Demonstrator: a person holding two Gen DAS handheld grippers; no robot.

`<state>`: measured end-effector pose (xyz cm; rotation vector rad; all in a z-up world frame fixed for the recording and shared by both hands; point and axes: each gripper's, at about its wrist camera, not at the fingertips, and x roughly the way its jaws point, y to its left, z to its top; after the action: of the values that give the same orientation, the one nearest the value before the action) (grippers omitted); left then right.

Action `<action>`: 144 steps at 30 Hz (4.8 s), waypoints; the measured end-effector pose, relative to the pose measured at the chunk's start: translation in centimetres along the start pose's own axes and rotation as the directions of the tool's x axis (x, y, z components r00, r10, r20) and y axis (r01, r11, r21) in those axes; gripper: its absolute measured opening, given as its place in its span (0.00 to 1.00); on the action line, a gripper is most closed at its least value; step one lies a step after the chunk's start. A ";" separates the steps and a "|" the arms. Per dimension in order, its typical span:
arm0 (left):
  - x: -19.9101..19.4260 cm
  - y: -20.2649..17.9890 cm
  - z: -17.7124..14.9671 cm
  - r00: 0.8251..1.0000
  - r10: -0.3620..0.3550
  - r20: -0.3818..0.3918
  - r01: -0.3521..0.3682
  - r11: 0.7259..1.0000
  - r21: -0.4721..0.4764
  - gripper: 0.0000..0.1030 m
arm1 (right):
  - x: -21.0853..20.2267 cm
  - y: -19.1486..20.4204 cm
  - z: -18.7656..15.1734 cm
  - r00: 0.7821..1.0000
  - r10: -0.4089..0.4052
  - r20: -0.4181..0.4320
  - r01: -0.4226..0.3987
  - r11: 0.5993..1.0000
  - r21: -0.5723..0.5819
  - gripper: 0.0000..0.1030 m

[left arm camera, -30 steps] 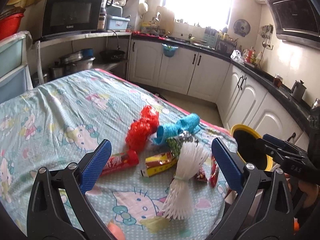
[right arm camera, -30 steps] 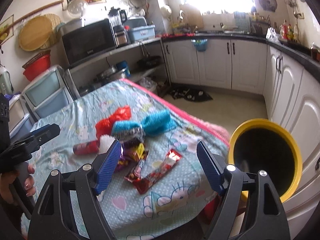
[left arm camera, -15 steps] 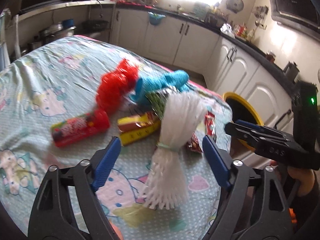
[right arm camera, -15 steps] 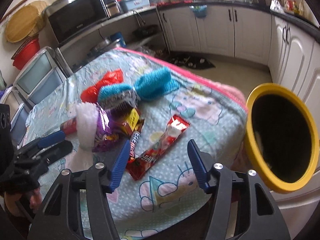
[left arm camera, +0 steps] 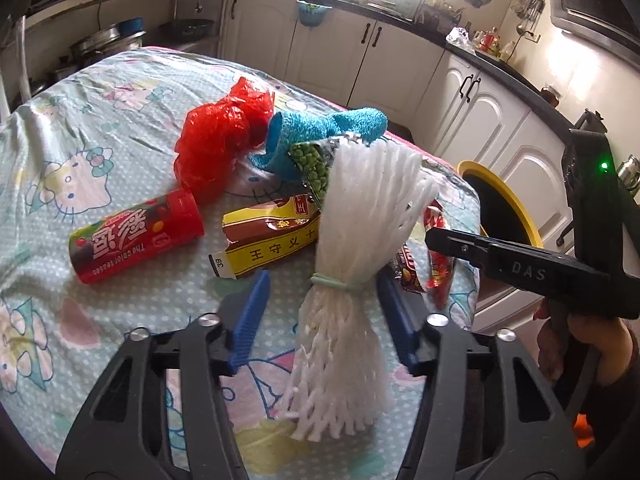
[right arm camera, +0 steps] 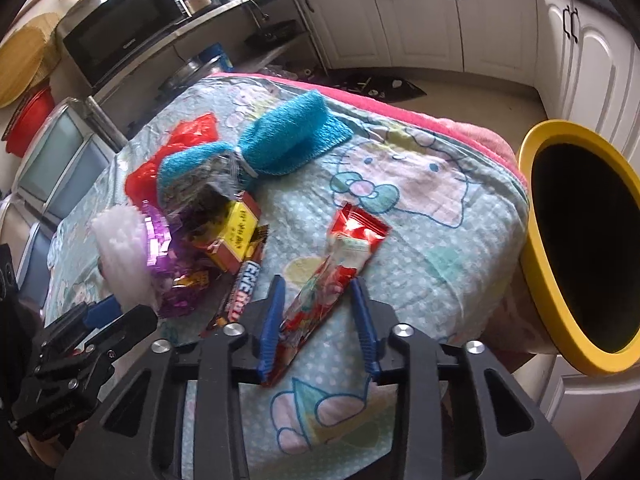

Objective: Collect trash
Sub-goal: 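Grasp the white foam net with the left tool while the right tool grasps the red candy wrapper, then carry both items over the yellow bin and open both tools to drop them, then move both tools back over the remaining trash on the bed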

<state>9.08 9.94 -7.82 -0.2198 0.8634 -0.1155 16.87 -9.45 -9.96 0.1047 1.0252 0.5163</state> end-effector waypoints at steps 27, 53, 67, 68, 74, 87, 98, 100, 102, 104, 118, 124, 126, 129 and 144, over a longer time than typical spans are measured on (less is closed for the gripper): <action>-4.6 -2.3 2.1 0.994 -0.005 0.108 0.000 0.999 0.040 0.16 | -7.3 -1.1 -0.8 0.984 -0.006 0.178 0.018 0.998 -0.066 0.09; -5.9 -12.9 8.9 0.961 -0.128 0.244 0.076 0.975 0.211 0.16 | -19.5 -7.0 1.6 0.875 -0.143 0.463 0.150 0.988 0.022 0.09; -3.6 -18.8 10.5 0.949 -0.202 0.244 0.133 0.953 0.270 0.16 | -21.5 -11.1 0.6 0.823 -0.256 0.507 0.230 0.966 0.115 0.09; -3.4 -19.0 10.6 0.948 -0.206 0.242 0.138 0.952 0.272 0.16 | -21.6 -11.3 0.5 0.821 -0.261 0.507 0.233 0.965 0.119 0.09; -1.7 -20.7 11.1 0.946 -0.235 0.224 0.170 0.946 0.275 0.16 | -21.3 -12.6 0.3 0.815 -0.294 0.500 0.254 0.956 0.147 0.09; 4.5 -23.8 11.0 0.953 -0.272 0.133 0.228 0.934 0.277 0.16 | -17.9 -17.0 -0.1 0.833 -0.350 0.428 0.279 0.935 0.221 0.09; 10.8 -25.0 10.1 0.963 -0.268 0.023 0.253 0.930 0.267 0.17 | -13.3 -19.1 -0.5 0.872 -0.352 0.341 0.279 0.928 0.247 0.09; 11.7 -24.8 10.2 0.964 -0.265 0.011 0.254 0.933 0.255 0.17 | -12.7 -19.6 -0.6 0.876 -0.355 0.328 0.281 0.926 0.251 0.09; 12.5 -24.7 10.2 0.965 -0.261 0.001 0.253 0.936 0.246 0.17 | -12.0 -20.2 -0.8 0.880 -0.354 0.317 0.278 0.924 0.262 0.12; 13.5 -24.6 10.2 0.967 -0.256 -0.012 0.251 0.939 0.234 0.17 | -11.5 -20.7 -1.1 0.882 -0.358 0.305 0.278 0.920 0.276 0.12; 12.5 -22.0 10.7 0.976 -0.212 0.043 0.202 0.965 0.169 0.82 | -12.4 -21.4 -1.1 0.846 -0.419 0.329 0.313 0.891 0.329 0.58; 8.1 -20.2 11.2 0.971 -0.200 0.133 0.179 0.972 0.150 0.90 | -14.0 -20.0 -0.7 0.826 -0.409 0.387 0.297 0.901 0.317 0.69; 6.9 -19.9 11.3 0.969 -0.188 0.157 0.165 0.975 0.148 0.90 | -14.5 -19.2 -0.7 0.823 -0.397 0.407 0.286 0.908 0.307 0.72; 4.9 -18.8 11.2 0.967 -0.168 0.192 0.143 0.980 0.140 0.90 | -15.2 -18.0 -0.6 0.818 -0.374 0.437 0.269 0.920 0.284 0.75; -2.3 -13.5 9.6 0.947 -0.087 0.310 0.062 0.994 0.088 0.90 | -17.9 -12.9 -0.1 0.807 -0.290 0.514 0.217 0.956 0.199 0.82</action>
<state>14.78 -1.37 3.10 -0.1921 0.5319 -0.1795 14.08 -28.97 -0.05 0.2136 0.5007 0.1501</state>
